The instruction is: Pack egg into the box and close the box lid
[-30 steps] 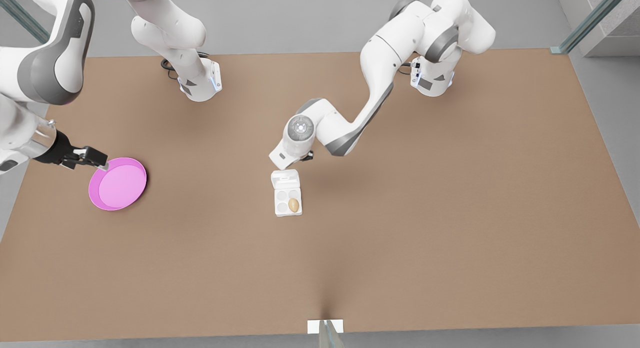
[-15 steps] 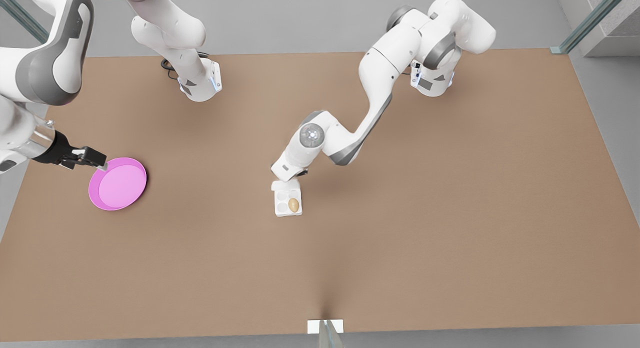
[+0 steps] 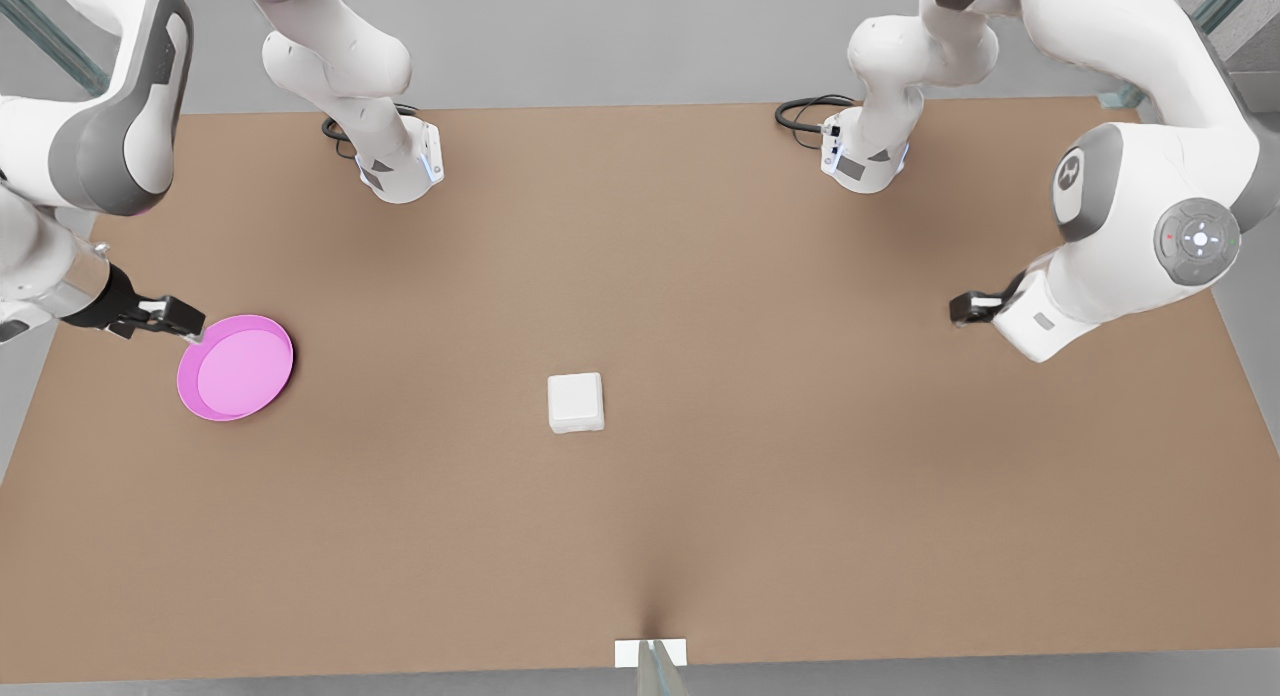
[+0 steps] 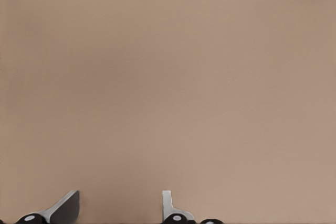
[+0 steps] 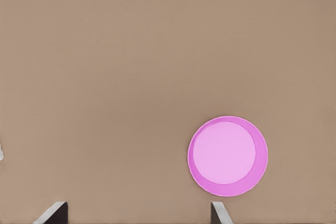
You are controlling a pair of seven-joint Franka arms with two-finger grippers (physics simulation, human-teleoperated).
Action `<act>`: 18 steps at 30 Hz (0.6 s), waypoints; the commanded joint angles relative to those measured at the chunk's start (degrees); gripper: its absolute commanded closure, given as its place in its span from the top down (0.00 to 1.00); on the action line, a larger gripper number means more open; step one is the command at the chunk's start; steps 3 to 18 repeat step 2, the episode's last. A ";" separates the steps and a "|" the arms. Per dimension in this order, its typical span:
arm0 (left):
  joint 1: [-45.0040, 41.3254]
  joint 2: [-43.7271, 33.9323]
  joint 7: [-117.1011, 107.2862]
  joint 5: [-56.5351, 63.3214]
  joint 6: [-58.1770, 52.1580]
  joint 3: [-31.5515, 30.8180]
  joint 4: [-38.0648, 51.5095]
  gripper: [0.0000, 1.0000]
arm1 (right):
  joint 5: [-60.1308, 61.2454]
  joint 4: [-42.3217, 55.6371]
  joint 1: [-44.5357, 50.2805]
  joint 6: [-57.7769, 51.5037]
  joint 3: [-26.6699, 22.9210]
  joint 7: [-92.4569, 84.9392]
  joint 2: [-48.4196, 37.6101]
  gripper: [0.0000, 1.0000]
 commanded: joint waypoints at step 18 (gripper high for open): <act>-0.02 0.17 0.07 -0.03 0.00 0.01 0.00 1.00 | 0.03 0.05 -0.37 -0.05 -0.02 0.00 0.06 1.00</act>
